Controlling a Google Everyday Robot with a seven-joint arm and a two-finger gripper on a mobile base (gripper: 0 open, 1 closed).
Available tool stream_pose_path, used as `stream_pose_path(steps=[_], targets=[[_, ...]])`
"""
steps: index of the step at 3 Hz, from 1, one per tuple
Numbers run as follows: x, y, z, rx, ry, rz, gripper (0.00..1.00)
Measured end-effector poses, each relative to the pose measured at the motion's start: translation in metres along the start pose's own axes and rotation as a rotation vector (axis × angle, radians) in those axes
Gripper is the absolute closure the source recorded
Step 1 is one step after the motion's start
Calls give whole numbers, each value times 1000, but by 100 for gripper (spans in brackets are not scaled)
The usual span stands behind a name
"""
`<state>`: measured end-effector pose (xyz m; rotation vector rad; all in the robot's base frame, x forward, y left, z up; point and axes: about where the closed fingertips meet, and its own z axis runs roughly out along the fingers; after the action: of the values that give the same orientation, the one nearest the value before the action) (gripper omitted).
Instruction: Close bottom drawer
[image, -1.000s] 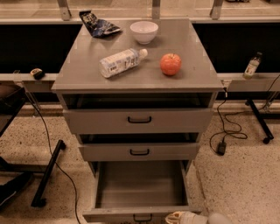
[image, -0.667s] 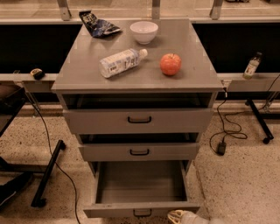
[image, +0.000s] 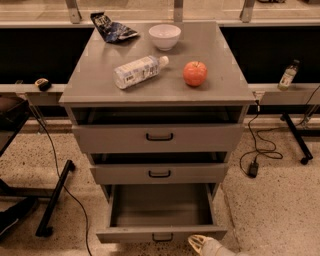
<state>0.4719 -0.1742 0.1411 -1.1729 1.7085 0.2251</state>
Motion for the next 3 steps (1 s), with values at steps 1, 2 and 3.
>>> stream_pose_path(steps=[1,2,3], targets=[[-32,-18,24,28,-51,-50,100],[-50,-34,51,13,-83,-62,100],[-55,-45,83,-41,-126,-2,100]])
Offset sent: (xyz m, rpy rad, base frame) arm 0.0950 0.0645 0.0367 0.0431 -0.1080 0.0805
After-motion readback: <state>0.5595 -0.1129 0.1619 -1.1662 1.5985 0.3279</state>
